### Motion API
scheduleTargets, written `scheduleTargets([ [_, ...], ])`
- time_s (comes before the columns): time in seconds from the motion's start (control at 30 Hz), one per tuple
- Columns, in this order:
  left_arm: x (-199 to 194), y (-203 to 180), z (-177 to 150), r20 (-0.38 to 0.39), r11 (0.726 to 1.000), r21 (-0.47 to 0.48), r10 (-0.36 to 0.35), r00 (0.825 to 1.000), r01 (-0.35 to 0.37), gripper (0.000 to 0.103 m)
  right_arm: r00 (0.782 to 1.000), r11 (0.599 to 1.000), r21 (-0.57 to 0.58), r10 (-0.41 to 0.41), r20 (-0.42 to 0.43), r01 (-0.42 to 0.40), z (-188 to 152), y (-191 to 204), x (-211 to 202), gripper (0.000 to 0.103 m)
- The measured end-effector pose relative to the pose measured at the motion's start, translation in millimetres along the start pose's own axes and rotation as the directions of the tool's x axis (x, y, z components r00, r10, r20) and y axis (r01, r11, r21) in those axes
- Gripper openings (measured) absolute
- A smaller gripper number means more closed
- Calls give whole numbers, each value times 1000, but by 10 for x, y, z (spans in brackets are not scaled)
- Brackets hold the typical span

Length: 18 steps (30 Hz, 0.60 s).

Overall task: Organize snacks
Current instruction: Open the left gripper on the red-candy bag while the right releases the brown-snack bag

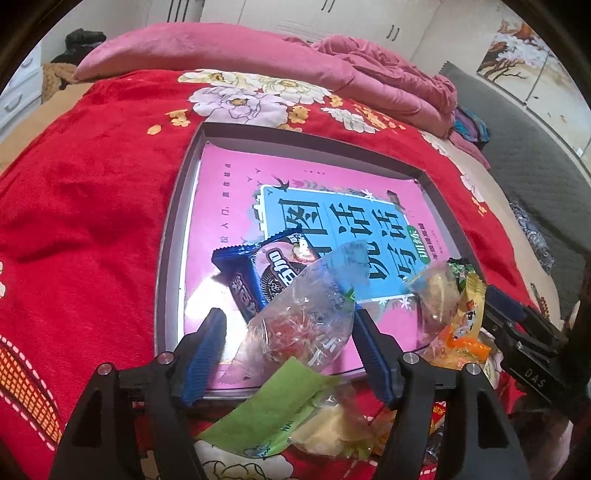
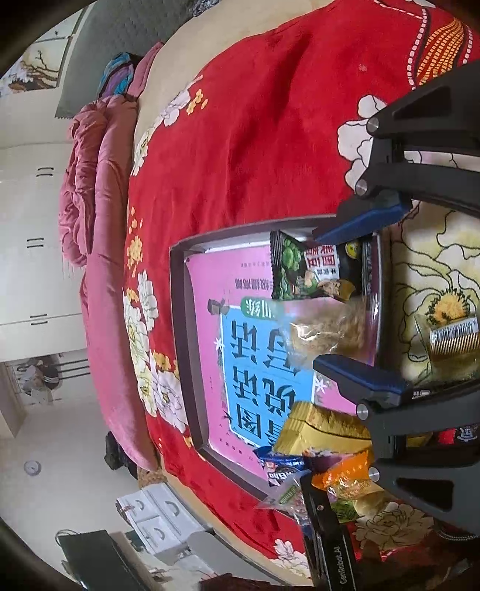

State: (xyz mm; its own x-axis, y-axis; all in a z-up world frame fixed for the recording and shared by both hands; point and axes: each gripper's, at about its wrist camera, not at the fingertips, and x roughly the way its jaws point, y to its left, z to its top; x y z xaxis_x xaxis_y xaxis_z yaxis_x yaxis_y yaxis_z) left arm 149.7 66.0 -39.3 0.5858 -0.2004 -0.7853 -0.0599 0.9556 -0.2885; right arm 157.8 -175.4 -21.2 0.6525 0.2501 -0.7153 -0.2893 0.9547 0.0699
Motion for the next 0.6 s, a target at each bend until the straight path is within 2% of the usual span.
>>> scheduleTargets([
  [0.27, -3, 10, 3, 3, 1000, -3, 0, 1000, 0, 72, 1000, 1000, -1, -4, 14, 4, 8, -3, -24, 62],
  [0.43, -46, 9, 6, 31, 999, 5, 42, 999, -43, 75, 1000, 1000, 11, -8, 22, 8, 18, -26, -39, 65],
  [0.6, -52, 11, 12, 32, 999, 8, 45, 998, -45, 75, 1000, 1000, 19, -10, 26, 10, 25, -41, -50, 65],
])
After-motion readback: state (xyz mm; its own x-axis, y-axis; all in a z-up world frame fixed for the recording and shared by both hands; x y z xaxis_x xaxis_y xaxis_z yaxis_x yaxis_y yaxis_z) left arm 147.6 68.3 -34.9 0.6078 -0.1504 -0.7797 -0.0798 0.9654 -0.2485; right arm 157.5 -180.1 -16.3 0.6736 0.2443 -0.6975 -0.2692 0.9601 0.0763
